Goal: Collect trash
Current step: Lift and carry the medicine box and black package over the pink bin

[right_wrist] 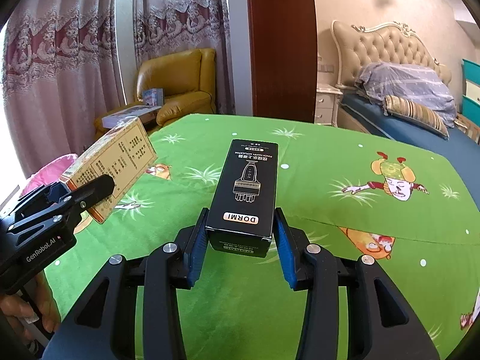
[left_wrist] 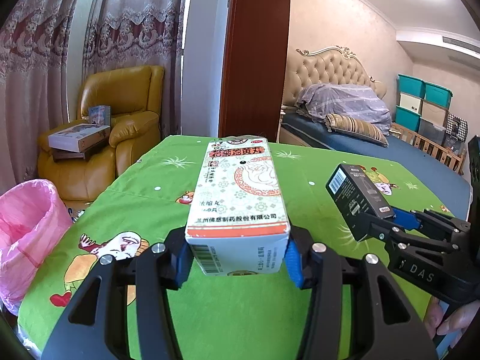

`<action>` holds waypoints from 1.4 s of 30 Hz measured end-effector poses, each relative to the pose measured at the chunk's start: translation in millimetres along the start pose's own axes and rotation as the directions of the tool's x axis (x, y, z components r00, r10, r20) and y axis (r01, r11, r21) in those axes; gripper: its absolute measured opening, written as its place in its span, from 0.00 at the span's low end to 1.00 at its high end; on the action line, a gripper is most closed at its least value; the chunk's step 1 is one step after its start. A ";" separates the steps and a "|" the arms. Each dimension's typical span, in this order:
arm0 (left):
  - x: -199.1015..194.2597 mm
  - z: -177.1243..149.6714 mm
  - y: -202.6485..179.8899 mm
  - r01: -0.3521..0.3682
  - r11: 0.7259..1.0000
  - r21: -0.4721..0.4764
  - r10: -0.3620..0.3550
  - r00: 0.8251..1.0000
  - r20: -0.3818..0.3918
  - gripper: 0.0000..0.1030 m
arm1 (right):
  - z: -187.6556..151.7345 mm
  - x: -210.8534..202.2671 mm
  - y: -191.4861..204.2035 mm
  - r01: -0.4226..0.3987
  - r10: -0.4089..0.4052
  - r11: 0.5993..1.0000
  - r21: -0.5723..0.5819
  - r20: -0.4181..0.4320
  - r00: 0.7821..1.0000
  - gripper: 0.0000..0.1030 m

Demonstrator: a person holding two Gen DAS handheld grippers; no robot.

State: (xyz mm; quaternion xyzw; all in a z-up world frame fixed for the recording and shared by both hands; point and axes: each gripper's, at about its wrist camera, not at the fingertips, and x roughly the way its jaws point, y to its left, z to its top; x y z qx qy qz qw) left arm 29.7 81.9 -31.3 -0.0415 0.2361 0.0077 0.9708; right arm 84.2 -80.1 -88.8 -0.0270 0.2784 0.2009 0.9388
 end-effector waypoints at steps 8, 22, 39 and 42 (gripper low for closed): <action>-22.3 -5.2 2.6 -0.012 0.999 0.031 0.011 0.999 0.038 0.47 | -4.3 -16.0 13.6 -0.043 0.045 0.998 -0.034 0.039 0.998 0.40; -54.8 -30.2 20.9 -0.036 0.998 0.049 0.035 0.999 0.033 0.47 | -13.5 -33.1 49.5 -0.132 0.137 0.981 -0.141 0.029 0.990 0.40; -93.6 -49.5 66.2 -0.121 0.993 0.005 0.121 0.992 0.032 0.48 | -20.7 -50.3 99.8 -0.227 0.240 0.929 -0.293 0.010 0.971 0.40; -102.2 -52.4 77.5 -0.145 0.989 -0.011 0.145 0.989 0.036 0.48 | -20.5 -49.9 111.0 -0.247 0.260 0.913 -0.325 -0.003 0.965 0.40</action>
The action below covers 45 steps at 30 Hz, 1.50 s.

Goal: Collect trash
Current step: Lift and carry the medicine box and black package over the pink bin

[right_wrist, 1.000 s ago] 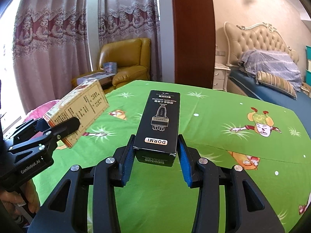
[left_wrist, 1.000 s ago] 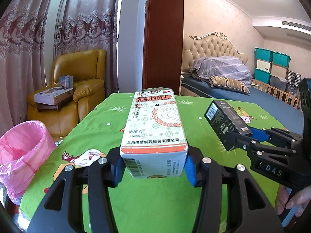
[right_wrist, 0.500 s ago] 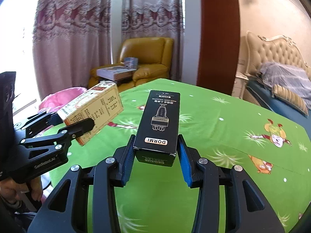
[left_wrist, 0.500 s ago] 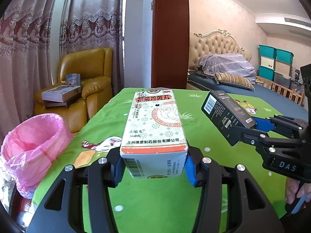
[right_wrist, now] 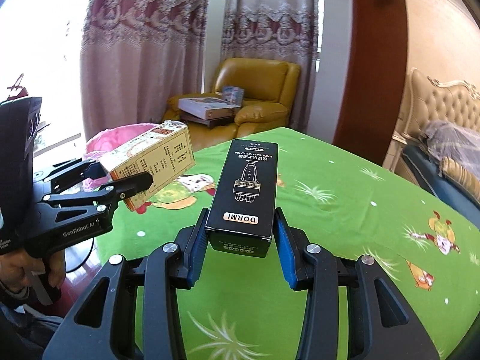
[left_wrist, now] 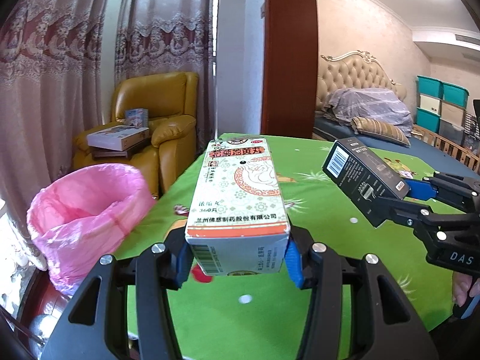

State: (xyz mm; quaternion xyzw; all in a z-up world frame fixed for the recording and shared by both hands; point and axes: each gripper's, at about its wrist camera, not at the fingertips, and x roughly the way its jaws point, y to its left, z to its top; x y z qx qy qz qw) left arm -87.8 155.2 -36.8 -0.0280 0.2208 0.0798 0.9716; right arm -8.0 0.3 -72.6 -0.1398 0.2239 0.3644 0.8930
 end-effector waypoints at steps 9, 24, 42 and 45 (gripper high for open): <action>-22.7 0.3 46.1 -0.091 0.995 -0.052 0.092 0.995 0.028 0.48 | 19.5 17.0 31.9 -0.062 0.062 0.993 -0.098 -0.005 0.998 0.40; -50.2 14.6 119.6 -0.205 0.966 -0.156 0.213 0.977 0.031 0.48 | 62.3 52.4 73.2 -0.215 0.211 0.960 -0.182 -0.039 0.977 0.40; -34.3 59.2 239.1 -0.294 0.936 -0.195 0.296 0.955 -0.022 0.48 | 147.0 142.5 125.2 -0.370 0.354 0.918 -0.144 -0.128 0.927 0.40; -18.7 64.7 258.8 -0.287 0.930 -0.228 0.283 0.958 -0.051 0.48 | 156.0 160.6 131.4 -0.388 0.372 0.915 -0.109 -0.144 0.917 0.40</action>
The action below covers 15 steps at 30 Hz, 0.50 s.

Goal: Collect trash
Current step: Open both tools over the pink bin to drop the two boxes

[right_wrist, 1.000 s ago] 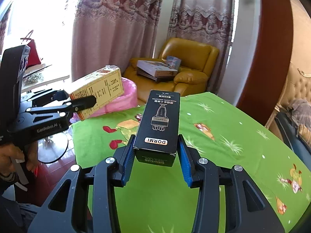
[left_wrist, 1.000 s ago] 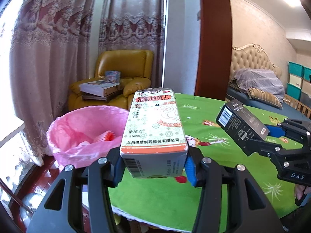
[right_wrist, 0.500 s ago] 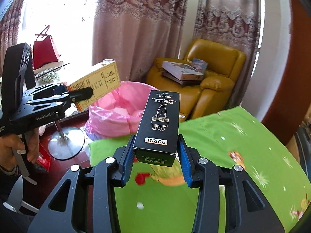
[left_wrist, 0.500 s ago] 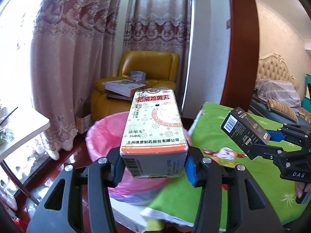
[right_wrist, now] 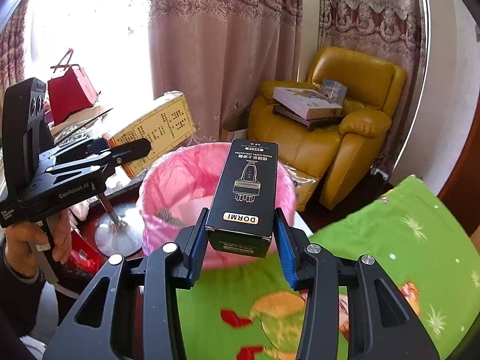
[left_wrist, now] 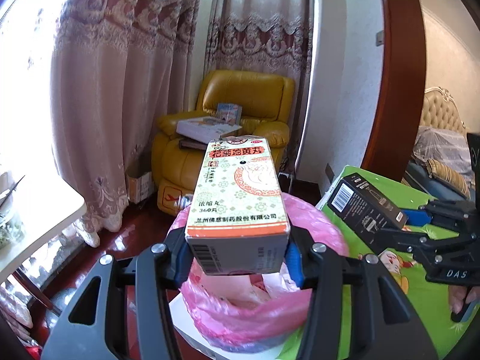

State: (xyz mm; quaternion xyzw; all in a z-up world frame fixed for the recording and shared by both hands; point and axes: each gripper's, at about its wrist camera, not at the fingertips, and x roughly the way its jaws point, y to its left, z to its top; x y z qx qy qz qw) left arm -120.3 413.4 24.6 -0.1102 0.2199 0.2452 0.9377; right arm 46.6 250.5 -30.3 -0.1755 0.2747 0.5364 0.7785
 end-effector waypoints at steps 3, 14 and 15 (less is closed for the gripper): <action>16.1 6.2 5.4 -0.004 1.000 -0.003 0.003 1.000 -0.022 0.48 | 11.0 12.6 -1.9 -0.007 0.007 1.000 0.023 -0.002 1.000 0.40; 42.5 5.7 15.2 0.028 0.999 -0.018 -0.029 0.998 -0.061 0.62 | 29.7 40.7 -4.9 -0.031 0.030 0.999 0.040 0.027 0.999 0.54; 41.8 7.3 16.7 0.020 1.000 -0.018 -0.021 0.999 -0.051 0.67 | 32.2 39.5 -7.5 -0.028 0.026 0.999 0.044 0.039 0.999 0.57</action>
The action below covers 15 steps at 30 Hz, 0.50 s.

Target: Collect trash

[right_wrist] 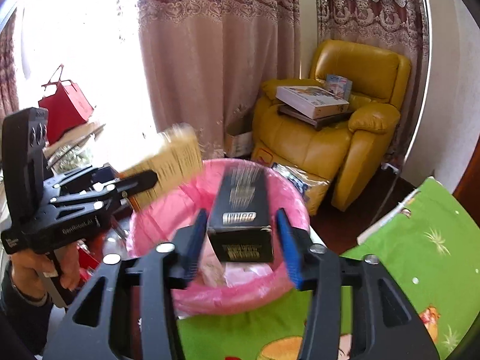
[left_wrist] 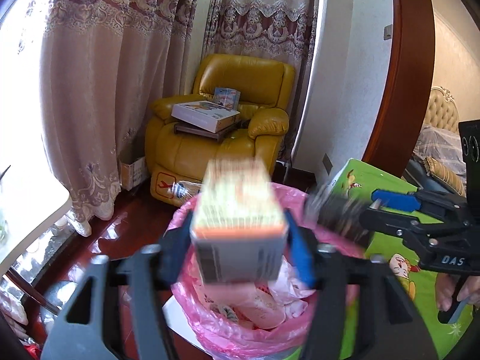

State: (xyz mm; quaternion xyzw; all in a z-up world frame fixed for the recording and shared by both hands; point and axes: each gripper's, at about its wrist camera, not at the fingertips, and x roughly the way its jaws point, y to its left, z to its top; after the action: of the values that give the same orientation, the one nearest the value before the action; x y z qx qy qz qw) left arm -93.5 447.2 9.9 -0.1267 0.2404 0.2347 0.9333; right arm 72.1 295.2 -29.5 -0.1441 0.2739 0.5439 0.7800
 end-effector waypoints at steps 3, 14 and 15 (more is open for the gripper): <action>-7.2 2.7 4.5 -0.031 1.000 0.002 0.031 0.999 0.027 0.78 | 6.6 -10.4 -5.8 -0.006 0.005 1.000 0.023 0.041 0.999 0.61; -68.3 25.1 -19.3 -0.225 0.970 0.092 0.203 0.957 0.207 0.96 | 37.6 -92.1 -13.0 0.067 -0.071 0.997 0.030 0.184 0.980 0.81; -74.1 28.7 -23.4 -0.240 0.966 0.093 0.215 0.952 0.217 0.96 | 39.6 -99.9 -11.0 0.073 -0.077 0.997 0.026 0.196 0.978 0.82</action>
State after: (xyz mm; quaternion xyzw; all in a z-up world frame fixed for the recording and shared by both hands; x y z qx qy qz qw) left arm -128.0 409.3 74.9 -0.0178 0.1692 0.3380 0.9256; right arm 67.1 235.0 60.1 -0.0925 0.1950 0.5229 0.8246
